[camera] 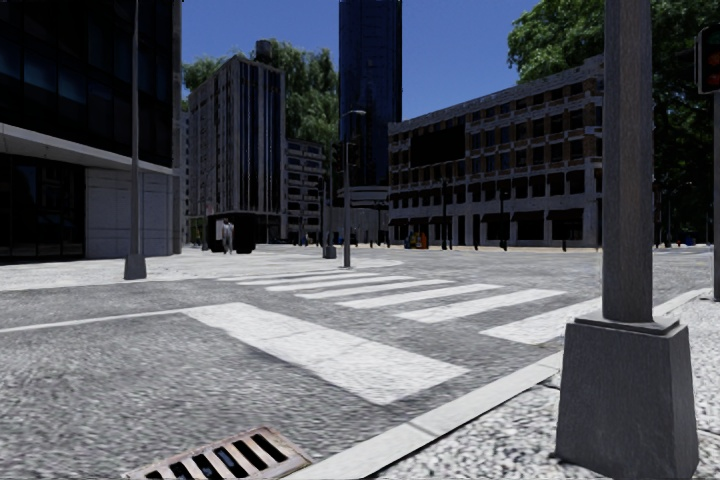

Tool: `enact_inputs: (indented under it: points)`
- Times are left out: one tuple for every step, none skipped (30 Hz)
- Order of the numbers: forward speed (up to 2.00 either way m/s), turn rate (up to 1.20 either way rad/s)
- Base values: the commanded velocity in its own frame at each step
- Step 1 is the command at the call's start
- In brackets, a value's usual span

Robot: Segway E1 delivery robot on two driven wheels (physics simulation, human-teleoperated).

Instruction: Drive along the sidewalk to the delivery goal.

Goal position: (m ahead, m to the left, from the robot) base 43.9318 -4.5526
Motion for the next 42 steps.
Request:
enact_inputs:
  points:
    - [1.61,-1.13]
    - [1.61,-1.13]
    - [1.43,-0.4]
    - [0.64,0.0]
    - [0.64,0.0]
    - [0.25,0.0]
    - [0.0,0.0]
    - [0.0,0.0]
    - [0.0,0.0]
    - [0.0,0.0]
    - [0.0,0.0]
    - [0.0,0.0]
    - [0.0,0.0]
    - [0.0,0.0]
    - [0.0,0.0]
    - [0.0,0.0]
    - [0.0,0.0]
    - [0.0,0.0]
    - [0.0,0.0]
    - [0.0,0.0]
    - [0.0,0.0]
    - [0.0,0.0]
    - [0.0,0.0]
    - [0.0,0.0]
    - [0.0,0.0]
    - [0.0,0.0]
    - [0.0,0.0]
    - [0.0,0.0]
    - [0.0,0.0]
    - [0.0,0.0]
    - [0.0,0.0]
    - [0.0,0.0]
    - [0.0,0.0]
    - [0.0,0.0]
    - [0.0,0.0]
    - [0.0,0.0]
    - [0.0,0.0]
    - [0.0,0.0]
    - [0.0,0.0]
    - [0.0,0.0]
    - [0.0,0.0]
    - [0.0,0.0]
